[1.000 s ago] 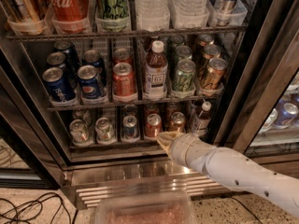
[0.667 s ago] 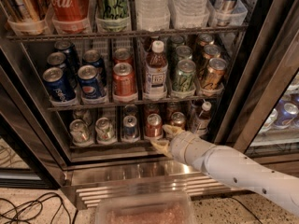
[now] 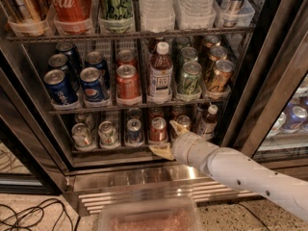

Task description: Pick coke can from bottom shelf of fridge

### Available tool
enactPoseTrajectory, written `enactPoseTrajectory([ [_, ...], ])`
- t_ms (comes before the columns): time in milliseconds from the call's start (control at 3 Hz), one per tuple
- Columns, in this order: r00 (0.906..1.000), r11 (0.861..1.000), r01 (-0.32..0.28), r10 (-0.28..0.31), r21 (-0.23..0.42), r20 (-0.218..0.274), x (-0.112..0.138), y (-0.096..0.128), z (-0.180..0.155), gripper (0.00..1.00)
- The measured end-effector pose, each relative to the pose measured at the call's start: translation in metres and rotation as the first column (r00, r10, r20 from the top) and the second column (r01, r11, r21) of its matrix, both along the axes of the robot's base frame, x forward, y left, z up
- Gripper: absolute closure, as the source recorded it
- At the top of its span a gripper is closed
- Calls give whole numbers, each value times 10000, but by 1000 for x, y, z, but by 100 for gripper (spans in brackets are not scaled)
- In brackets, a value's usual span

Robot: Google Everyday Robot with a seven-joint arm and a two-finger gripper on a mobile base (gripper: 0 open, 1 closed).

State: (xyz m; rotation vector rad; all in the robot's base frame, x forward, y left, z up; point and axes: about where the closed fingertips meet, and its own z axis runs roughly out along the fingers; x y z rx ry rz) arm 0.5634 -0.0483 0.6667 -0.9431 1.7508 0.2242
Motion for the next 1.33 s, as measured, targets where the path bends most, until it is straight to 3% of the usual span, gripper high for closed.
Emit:
enactPoseTrajectory([
  [333,9998,9999,-135,135,54,122,9,8,-1,33],
  [1333,9991,9978,-252,273,-619,334,41,14,-17,34],
])
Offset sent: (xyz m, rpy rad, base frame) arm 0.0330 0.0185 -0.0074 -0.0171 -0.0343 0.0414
